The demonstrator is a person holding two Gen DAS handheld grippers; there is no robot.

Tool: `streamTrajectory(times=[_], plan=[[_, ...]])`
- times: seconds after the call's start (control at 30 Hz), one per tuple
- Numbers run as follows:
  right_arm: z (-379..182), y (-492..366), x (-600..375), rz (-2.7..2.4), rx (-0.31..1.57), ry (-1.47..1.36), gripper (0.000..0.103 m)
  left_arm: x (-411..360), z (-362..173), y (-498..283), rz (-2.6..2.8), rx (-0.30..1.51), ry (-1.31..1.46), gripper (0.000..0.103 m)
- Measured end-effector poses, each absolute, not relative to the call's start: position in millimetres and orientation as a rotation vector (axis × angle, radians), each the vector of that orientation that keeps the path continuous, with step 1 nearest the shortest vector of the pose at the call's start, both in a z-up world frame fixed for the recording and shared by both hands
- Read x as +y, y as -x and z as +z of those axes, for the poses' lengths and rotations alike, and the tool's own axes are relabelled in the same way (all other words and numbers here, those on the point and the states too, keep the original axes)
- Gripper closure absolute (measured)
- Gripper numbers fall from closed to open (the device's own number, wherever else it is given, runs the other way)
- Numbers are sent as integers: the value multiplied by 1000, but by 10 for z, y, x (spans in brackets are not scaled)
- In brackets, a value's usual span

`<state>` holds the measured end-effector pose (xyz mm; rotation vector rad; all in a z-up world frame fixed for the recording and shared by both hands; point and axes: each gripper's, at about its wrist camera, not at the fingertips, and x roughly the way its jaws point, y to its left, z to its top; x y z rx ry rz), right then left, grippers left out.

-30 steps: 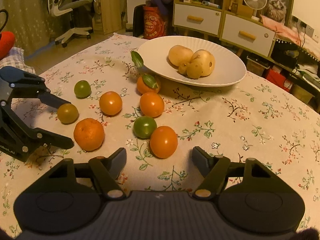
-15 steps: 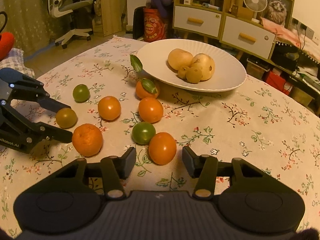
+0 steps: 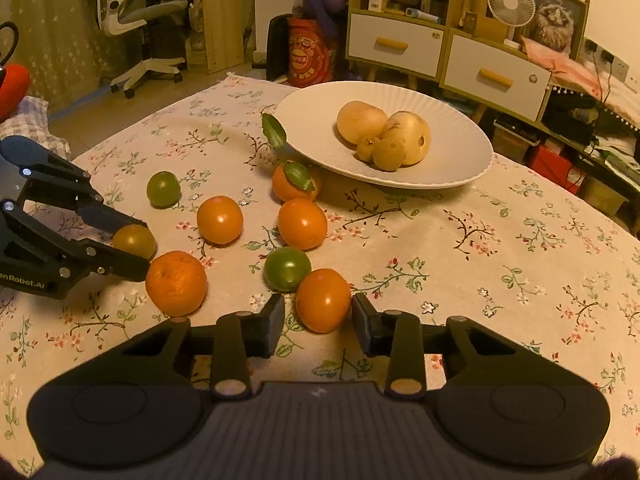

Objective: Organize fruits
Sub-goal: 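Grasp an olive-brown fruit with the left tool while the right tool grasps an orange, then carry the olive-brown fruit to the plate with the left tool while the right tool carries the orange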

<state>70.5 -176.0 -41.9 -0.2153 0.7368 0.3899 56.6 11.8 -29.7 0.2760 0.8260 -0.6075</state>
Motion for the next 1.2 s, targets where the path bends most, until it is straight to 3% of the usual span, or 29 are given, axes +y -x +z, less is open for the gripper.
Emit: streamTrajectory(times=[0.1,1.2], plan=[[-410,-709,-1766,386,735,216,76,112,-297,-565,-607,824,-280,83],[-103,-801,-1801,391,652,151,76,25,-33,-754,-596,754,-239,84]])
